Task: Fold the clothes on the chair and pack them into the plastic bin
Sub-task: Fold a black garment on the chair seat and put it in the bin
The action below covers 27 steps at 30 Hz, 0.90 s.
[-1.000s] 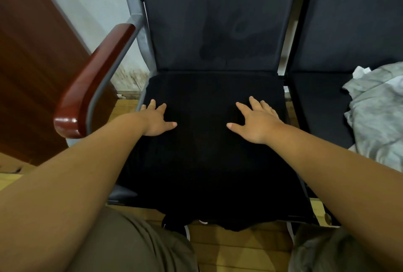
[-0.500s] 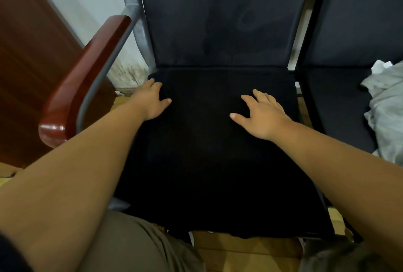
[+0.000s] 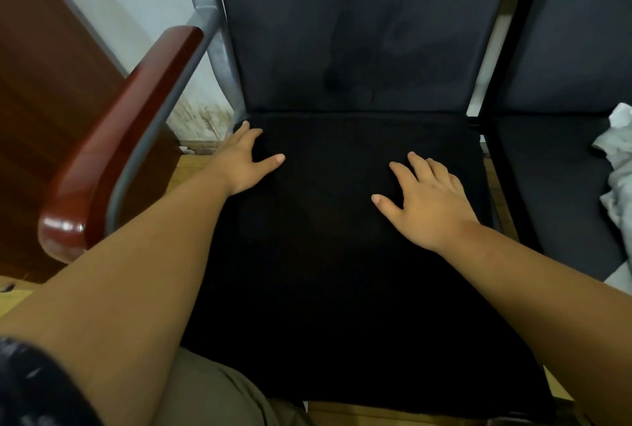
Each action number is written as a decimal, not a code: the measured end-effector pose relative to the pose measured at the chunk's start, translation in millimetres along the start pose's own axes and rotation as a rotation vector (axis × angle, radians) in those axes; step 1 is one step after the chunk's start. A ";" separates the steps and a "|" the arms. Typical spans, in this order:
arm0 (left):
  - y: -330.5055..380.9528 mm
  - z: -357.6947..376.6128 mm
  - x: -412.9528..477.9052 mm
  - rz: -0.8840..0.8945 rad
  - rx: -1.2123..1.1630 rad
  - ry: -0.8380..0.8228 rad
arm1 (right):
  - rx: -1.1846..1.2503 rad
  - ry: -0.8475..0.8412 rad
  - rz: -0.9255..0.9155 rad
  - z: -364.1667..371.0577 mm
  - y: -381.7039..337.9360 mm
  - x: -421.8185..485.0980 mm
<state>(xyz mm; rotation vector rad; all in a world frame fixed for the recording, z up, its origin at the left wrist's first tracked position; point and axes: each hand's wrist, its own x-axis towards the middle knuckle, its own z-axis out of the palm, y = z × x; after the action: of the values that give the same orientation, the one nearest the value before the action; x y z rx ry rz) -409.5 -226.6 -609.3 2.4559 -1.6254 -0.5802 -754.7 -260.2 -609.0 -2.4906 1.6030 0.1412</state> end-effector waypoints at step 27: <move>32.6 12.1 -84.1 -0.079 0.258 -0.336 | 0.087 -0.138 0.179 -19.9 5.3 -24.3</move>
<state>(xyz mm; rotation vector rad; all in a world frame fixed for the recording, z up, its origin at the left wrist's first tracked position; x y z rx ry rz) -470.9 -162.3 -589.7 2.7363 -1.8306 -0.8875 -769.9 -244.6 -585.8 -2.2189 1.7327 0.2552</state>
